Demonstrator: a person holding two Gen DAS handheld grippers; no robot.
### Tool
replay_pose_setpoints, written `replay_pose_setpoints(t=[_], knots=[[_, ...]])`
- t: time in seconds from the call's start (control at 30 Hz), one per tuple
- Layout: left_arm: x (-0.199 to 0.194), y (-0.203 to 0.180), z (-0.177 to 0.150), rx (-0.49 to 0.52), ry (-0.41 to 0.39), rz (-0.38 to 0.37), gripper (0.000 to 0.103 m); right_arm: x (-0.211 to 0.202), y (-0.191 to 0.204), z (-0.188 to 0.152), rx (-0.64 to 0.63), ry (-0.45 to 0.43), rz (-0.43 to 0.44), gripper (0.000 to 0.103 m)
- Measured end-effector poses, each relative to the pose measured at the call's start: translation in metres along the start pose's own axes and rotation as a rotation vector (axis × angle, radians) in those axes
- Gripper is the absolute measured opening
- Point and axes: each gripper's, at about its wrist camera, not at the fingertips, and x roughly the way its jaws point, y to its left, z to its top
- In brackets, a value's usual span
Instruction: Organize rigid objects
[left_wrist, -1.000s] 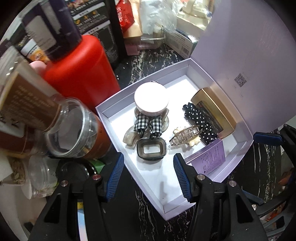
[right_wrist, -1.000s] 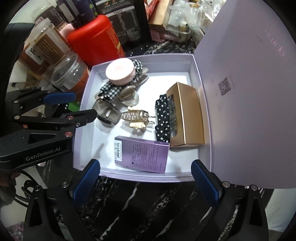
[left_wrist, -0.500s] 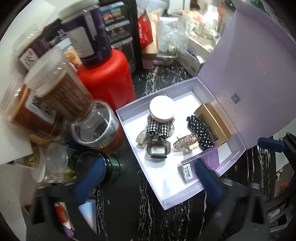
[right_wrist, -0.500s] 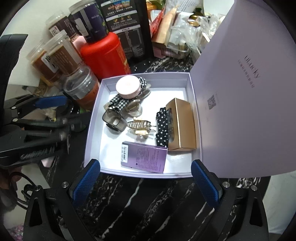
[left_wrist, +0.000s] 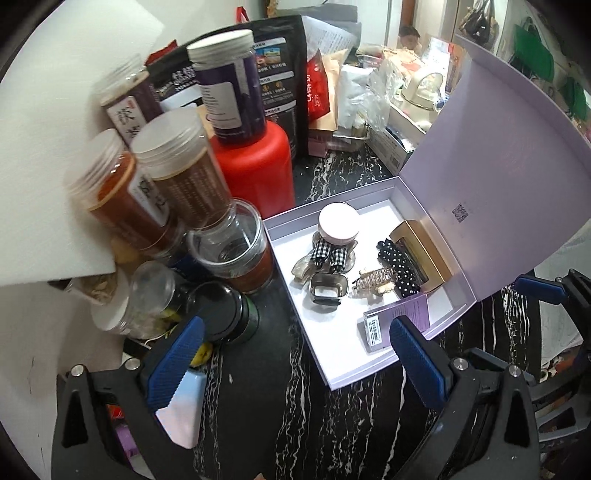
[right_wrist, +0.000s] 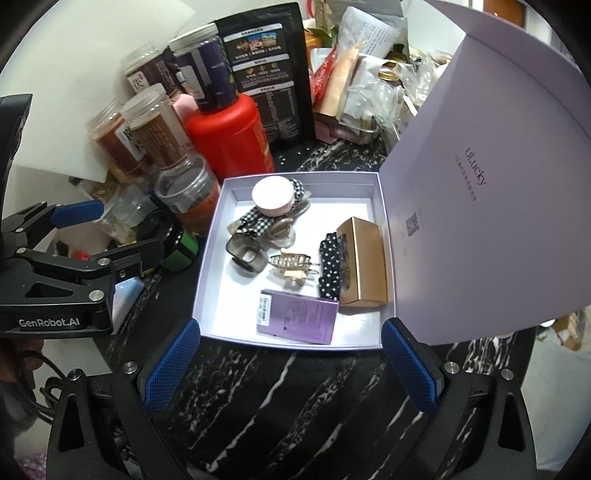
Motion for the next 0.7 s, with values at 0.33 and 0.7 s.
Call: replay_pose_setpoints(t=[0.33,0.7], knots=[[-0.034,0.001,-0.023,-0.06,-0.037,0.045,0.103,-0.026,0.012,-0.013,-0.031,-0.053,0.003,0.1],[-0.06,-0.007,-0.061,-0.142,-0.059,0.082,0.103,-0.053,0.02,-0.041,-0.07,-0.104,0.021,0.1]])
